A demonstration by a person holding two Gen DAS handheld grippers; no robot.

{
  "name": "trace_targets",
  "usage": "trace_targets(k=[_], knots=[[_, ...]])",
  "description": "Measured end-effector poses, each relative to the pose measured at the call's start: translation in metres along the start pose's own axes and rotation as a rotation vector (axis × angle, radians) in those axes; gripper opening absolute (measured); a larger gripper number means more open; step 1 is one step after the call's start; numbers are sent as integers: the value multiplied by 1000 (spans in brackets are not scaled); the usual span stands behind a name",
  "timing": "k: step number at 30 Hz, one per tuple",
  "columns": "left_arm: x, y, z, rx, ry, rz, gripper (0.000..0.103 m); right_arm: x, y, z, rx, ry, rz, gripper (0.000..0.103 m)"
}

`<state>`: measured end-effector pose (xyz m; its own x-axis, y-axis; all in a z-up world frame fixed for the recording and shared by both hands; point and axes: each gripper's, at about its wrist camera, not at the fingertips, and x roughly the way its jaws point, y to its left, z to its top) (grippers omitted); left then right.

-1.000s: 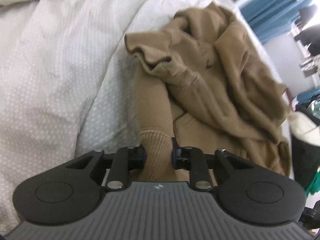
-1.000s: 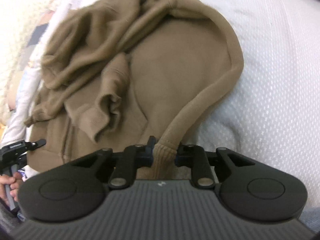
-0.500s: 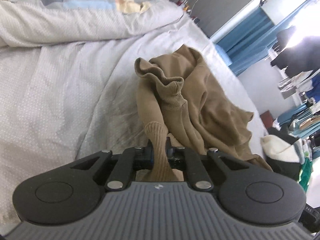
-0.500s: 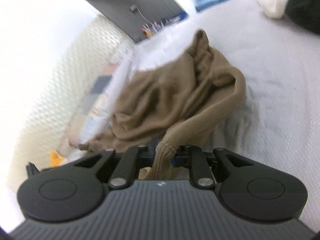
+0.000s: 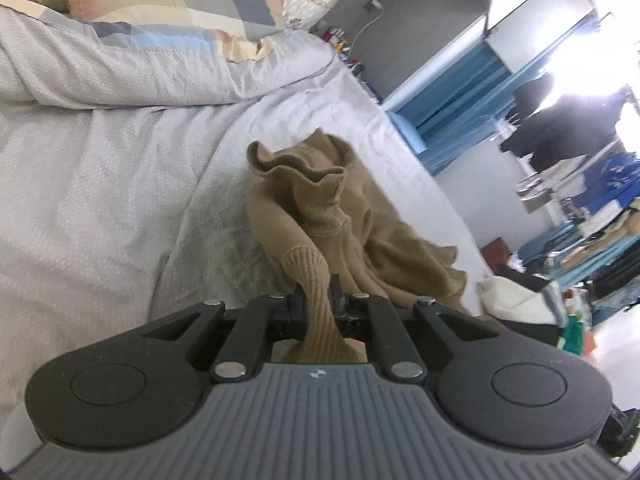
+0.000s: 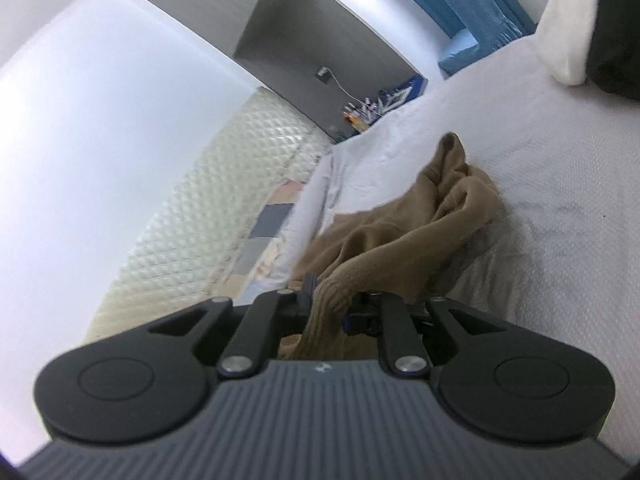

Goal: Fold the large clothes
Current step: 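Lift the folded hoodie bundle with both grippers off the bed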

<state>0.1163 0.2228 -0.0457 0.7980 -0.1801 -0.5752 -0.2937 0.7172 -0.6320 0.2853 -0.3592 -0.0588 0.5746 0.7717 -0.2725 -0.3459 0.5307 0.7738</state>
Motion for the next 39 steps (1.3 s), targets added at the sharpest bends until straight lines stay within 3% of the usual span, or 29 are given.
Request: trace_targets(k=[7, 12, 17, 27, 33, 36, 39], knots=[[-68, -12, -23, -3, -37, -119, 9, -59, 17, -10, 21, -24, 63, 15], [-59, -26, -12, 2, -37, -146, 9, -66, 12, -3, 96, -63, 57, 15], [4, -37, 34, -81, -31, -129, 10, -11, -10, 28, 192, -98, 13, 16], [169, -65, 131, -119, -19, 6, 10, 117, -63, 84, 406, -218, -188, 16], [258, -61, 162, -120, 18, 85, 11, 175, -106, 94, 507, -256, -272, 16], [295, -59, 173, -75, 29, 112, 11, 202, -133, 92, 555, -277, -294, 16], [333, -53, 181, -51, 66, 137, 11, 227, -156, 94, 559, -252, -347, 16]])
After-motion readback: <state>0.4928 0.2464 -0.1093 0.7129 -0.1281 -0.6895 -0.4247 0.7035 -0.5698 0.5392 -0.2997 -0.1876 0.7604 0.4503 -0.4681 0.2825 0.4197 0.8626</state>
